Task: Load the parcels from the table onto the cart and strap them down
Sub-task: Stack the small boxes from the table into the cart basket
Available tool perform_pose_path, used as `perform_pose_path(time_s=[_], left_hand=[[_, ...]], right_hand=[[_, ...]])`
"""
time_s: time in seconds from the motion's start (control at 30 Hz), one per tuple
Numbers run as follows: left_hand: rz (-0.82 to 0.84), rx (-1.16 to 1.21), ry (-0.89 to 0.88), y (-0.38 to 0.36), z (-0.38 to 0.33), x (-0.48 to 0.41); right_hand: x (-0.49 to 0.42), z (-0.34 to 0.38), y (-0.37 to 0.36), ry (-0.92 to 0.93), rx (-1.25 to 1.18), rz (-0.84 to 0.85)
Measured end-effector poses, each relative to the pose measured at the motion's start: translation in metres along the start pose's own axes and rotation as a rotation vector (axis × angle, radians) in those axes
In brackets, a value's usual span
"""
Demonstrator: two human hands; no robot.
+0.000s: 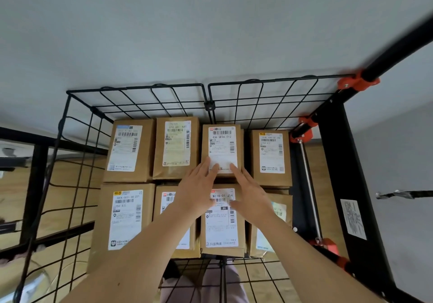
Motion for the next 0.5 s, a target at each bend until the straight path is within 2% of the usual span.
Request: perform_pose_path(time_s=[0.33,0.5], left_hand=[[-0.062,0.138,0.066,0.030,0.031,0.038],[-0.086,0.253,0.103,0.050,0.061,0.084]], right_hand=[[0.024,0.012,0.025,-0.111,-0.006,-0.072],[0.056,0.055,0.040,-0.060,-0.046,-0.164]])
Point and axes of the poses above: each hand's wrist, its own x-axis away from the middle knuckle, its own y-axis out of the back of the hand, z = x × y, the point moved 10 cm from there along -x, towards the middle knuckle, and after that the axes turned 1 degree about -z, right-handed, at the moved point
